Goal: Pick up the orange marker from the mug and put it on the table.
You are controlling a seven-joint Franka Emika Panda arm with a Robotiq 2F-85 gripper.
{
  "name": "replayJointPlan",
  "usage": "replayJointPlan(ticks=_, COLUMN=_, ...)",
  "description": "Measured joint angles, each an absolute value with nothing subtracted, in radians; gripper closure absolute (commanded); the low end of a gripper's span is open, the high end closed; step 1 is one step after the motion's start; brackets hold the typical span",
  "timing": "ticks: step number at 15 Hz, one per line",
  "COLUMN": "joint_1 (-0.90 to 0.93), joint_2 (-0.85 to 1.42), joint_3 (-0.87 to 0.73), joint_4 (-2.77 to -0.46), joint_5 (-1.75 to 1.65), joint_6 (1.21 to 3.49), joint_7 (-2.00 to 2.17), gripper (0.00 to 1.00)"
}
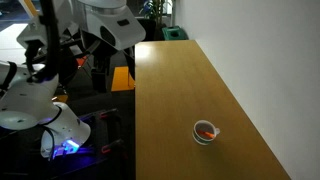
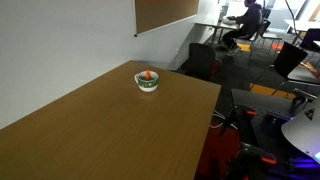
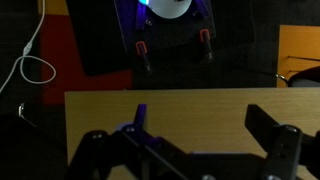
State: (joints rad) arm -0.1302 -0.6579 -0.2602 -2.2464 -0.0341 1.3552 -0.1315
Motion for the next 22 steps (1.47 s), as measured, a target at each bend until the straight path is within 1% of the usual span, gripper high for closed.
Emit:
replayJointPlan(ticks=7, joint_1=-0.130, joint_2=-0.658, joint_3=-0.258, joint_4=-2.247, joint_5=-0.034, joint_6=1.359, joint_7=-0.132, gripper=0.00)
replayJointPlan(ticks=10, joint_1=-0.131, joint_2=-0.656, joint_3=-0.245, joint_4=-2.264, joint_5=-0.034, joint_6=1.431, joint_7=-0.115, gripper=0.00)
replayJointPlan(ticks=16, joint_1=-0.134, joint_2=-0.603, joint_3=-0.182, joint_4=-2.355, joint_5=-0.034, joint_6=1.749, joint_7=0.023, gripper=0.00)
replayJointPlan(ticks=22, joint_1=-0.155, joint_2=-0.479, joint_3=-0.087, joint_4=-2.443, joint_5=-0.034, joint_6=2.192, joint_7=0.300, gripper=0.00)
